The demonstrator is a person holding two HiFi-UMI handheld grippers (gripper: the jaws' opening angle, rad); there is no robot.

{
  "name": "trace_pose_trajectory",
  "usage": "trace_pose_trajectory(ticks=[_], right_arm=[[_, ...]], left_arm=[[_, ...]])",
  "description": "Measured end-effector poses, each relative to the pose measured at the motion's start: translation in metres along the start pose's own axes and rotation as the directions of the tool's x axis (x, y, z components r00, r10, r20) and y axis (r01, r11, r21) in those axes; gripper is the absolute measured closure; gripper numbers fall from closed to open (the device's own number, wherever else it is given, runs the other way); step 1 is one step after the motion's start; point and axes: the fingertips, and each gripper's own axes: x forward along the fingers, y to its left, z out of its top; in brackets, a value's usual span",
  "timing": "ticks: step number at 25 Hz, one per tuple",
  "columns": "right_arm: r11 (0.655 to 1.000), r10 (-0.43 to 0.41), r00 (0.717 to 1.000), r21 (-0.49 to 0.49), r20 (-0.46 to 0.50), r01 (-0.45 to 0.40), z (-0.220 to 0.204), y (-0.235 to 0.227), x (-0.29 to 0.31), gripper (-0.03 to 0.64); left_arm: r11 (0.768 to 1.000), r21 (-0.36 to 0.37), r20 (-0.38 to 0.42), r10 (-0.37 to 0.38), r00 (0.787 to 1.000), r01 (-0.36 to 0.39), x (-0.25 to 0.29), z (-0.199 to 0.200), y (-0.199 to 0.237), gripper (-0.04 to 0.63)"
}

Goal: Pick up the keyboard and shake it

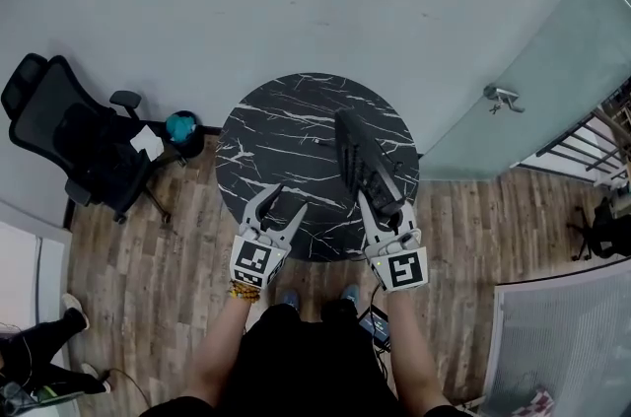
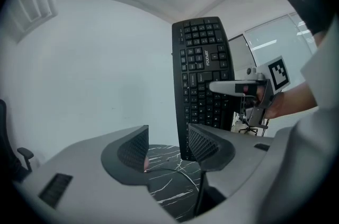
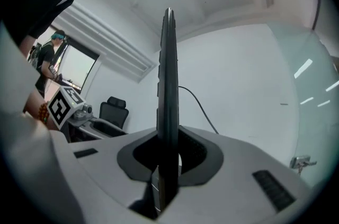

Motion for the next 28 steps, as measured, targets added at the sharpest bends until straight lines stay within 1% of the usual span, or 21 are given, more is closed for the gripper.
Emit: trace_pose_trajectory(ticks=[1,3,5,6,8,10,12,16,18,21,22,23,26,28], right_arm=[[0.999,0.002,1.0,-0.043,-0.014,-0.003,0.001,0.003,0.001,0.548],[0.992,0.003,0.997,-0.125,-0.074,-0.012,-0.002,0.008,0.002,0.548],[0.981,-0.016,0.992,-0.195,-0.128,-0.009,-0.003,0.011,0.002,0.546],[0.973,-0.031,0.99,-0.232,-0.139,-0.002,-0.003,0.012,0.003,0.546],[0.946,-0.059,0.989,-0.324,-0.137,0.011,0.0,0.015,0.007,0.546],[0.907,-0.074,0.988,-0.422,-0.138,0.009,0.001,0.019,0.011,0.546],[0.877,-0.081,0.984,-0.481,-0.157,-0.004,-0.002,0.024,0.014,0.546],[0.846,-0.092,0.978,-0.533,-0.185,-0.021,-0.008,0.031,0.018,0.546],[0.816,-0.101,0.974,-0.577,-0.204,-0.036,-0.013,0.036,0.019,0.545],[0.76,-0.115,0.965,-0.647,-0.234,-0.066,-0.021,0.045,0.019,0.545],[0.748,-0.119,0.963,-0.659,-0.24,-0.072,-0.022,0.046,0.018,0.545],[0.744,-0.124,0.962,-0.664,-0.242,-0.072,-0.022,0.046,0.018,0.545],[0.752,-0.142,0.961,-0.657,-0.238,-0.052,-0.019,0.041,0.017,0.545],[0.747,-0.146,0.958,-0.663,-0.247,-0.057,-0.022,0.04,0.017,0.545]], left_arm=[[1.0,-0.002,-0.001,0.0,1.0,0.0,0.0,-0.001,0.0,0.357],[1.0,-0.008,-0.006,-0.001,1.0,0.001,0.0,-0.003,-0.001,0.357],[1.0,-0.012,-0.007,-0.003,1.0,0.003,0.0,-0.005,-0.002,0.357],[1.0,-0.013,-0.005,-0.004,1.0,0.004,-0.001,-0.005,-0.002,0.357],[1.0,-0.015,-0.001,-0.004,1.0,0.004,-0.002,-0.004,-0.002,0.357],[1.0,-0.016,-0.003,-0.003,1.0,0.003,-0.002,-0.005,-0.001,0.357],[1.0,-0.017,-0.006,-0.001,1.0,0.001,-0.003,-0.007,0.0,0.357],[1.0,-0.017,-0.01,0.003,1.0,-0.003,-0.005,-0.009,0.0,0.357],[1.0,-0.011,-0.012,0.004,1.0,-0.004,-0.006,-0.01,-0.001,0.357],[1.0,-0.01,-0.031,0.004,1.0,-0.005,-0.007,-0.019,-0.002,0.357],[1.0,-0.013,-0.039,0.004,0.999,-0.005,-0.007,-0.022,-0.002,0.357],[1.0,-0.017,-0.044,0.005,0.999,-0.006,-0.007,-0.025,-0.003,0.357],[1.0,-0.029,-0.043,0.007,0.999,-0.008,-0.009,-0.027,-0.004,0.357],[0.999,-0.031,-0.04,0.004,0.999,-0.005,-0.009,-0.027,-0.007,0.357]])
